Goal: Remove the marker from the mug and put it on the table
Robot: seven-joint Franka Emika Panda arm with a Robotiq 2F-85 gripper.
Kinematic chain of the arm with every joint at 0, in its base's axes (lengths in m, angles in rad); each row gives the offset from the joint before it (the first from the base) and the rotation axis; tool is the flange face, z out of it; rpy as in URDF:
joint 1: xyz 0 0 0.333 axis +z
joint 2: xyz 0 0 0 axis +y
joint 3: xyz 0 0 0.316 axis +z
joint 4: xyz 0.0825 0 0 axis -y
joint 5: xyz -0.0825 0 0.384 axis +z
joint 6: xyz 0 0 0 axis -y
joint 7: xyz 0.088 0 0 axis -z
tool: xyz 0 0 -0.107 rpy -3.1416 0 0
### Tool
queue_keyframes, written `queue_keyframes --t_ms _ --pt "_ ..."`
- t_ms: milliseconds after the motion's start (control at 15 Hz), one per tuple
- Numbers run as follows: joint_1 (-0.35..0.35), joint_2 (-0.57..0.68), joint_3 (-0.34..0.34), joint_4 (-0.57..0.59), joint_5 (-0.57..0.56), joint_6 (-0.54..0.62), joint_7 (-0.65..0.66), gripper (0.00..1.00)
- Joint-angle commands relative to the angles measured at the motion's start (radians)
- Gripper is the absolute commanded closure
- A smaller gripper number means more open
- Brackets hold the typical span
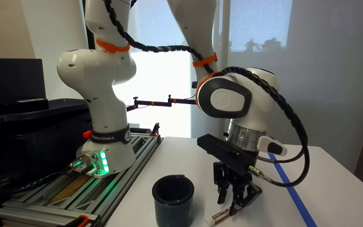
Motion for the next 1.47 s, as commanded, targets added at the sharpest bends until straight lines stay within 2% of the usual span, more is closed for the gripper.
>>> queue_keyframes --t_ms 0,200,267,533,733,867,1133,1400 --pt "-0.023 -0.1 0.022 -0.071 0.064 -0.01 -0.082 0.25" --pt "-0.018 -0.186 0.014 -0.115 0.096 -0.051 -0.118 0.03" --pt "-0.017 -0.22 0.014 -0.125 0.114 -0.085 -0.136 0.0" --pt "0.001 -0.361 -0.01 -0.145 0.17 -0.316 -0.145 0.0" --pt "0.007 -0.473 -0.037 -0.149 0.246 -0.509 -0.129 0.0" --pt "0.006 -0.542 -0.062 -0.158 0.31 -0.59 -0.096 0.0" --pt "0.008 -0.645 -0.112 -0.204 0.426 -0.593 -0.056 0.0" --pt "0.0 -0.731 -0.108 -0.261 0.403 -0.513 0.088 0.0"
